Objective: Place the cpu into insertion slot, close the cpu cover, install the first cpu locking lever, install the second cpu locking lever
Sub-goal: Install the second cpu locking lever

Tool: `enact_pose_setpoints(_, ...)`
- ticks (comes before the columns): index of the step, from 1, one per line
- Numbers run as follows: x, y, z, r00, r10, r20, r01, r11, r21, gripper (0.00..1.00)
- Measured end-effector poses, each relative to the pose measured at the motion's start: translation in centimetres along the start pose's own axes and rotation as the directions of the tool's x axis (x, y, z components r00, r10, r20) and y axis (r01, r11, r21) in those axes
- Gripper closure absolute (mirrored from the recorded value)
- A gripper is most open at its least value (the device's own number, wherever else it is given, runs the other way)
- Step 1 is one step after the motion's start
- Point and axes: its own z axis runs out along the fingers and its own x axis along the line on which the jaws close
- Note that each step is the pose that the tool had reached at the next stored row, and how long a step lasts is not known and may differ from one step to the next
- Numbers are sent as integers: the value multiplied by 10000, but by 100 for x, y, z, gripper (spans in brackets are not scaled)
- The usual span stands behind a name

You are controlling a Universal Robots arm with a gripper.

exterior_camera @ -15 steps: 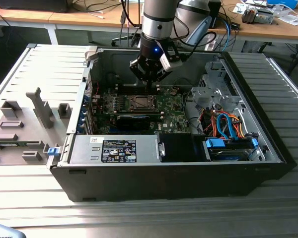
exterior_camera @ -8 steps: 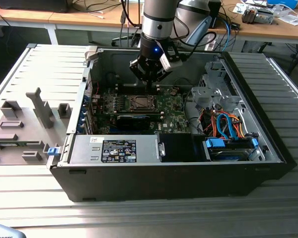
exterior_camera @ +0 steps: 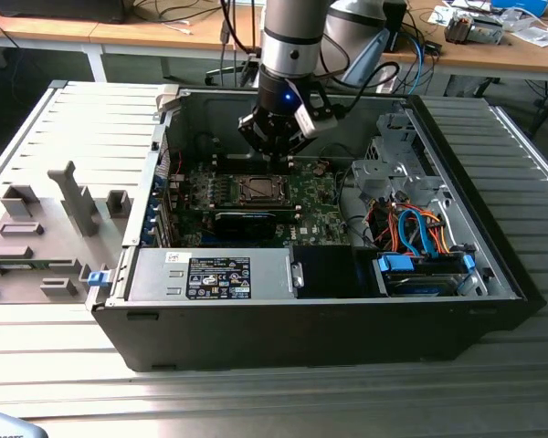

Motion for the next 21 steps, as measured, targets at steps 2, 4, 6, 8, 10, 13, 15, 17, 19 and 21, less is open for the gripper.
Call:
enact_pose_setpoints(2, 2, -85, 4, 10000, 0, -1, 0, 10000, -47, 89)
enact_pose_setpoints(4, 6, -161, 14, 10000, -14, 2, 14, 9995, -319, 89)
enact_pose_setpoints(6, 17, -228, 29, 10000, -29, 6, 29, 9979, -642, 89)
enact_pose_setpoints(8, 29, -272, 43, 10000, -35, 7, 36, 9968, -798, 89)
enact_pose_setpoints(10, 41, -327, 59, 10000, -42, 10, 43, 9955, -949, 89)
enact_pose_setpoints(13, 62, -393, 84, 10000, -50, 12, 51, 9937, -1115, 89)
enact_pose_setpoints(15, 88, -444, 103, 10000, -55, 13, 56, 9925, -1224, 89)
enact_pose_setpoints(17, 104, -470, 117, 10000, -59, 14, 60, 9916, -1295, 89)
enact_pose_setpoints(19, 127, -498, 132, 10000, -63, 16, 64, 9900, -1408, 89)
enact_pose_setpoints(21, 149, -521, 145, 10000, -66, 17, 68, 9889, -1484, 89)
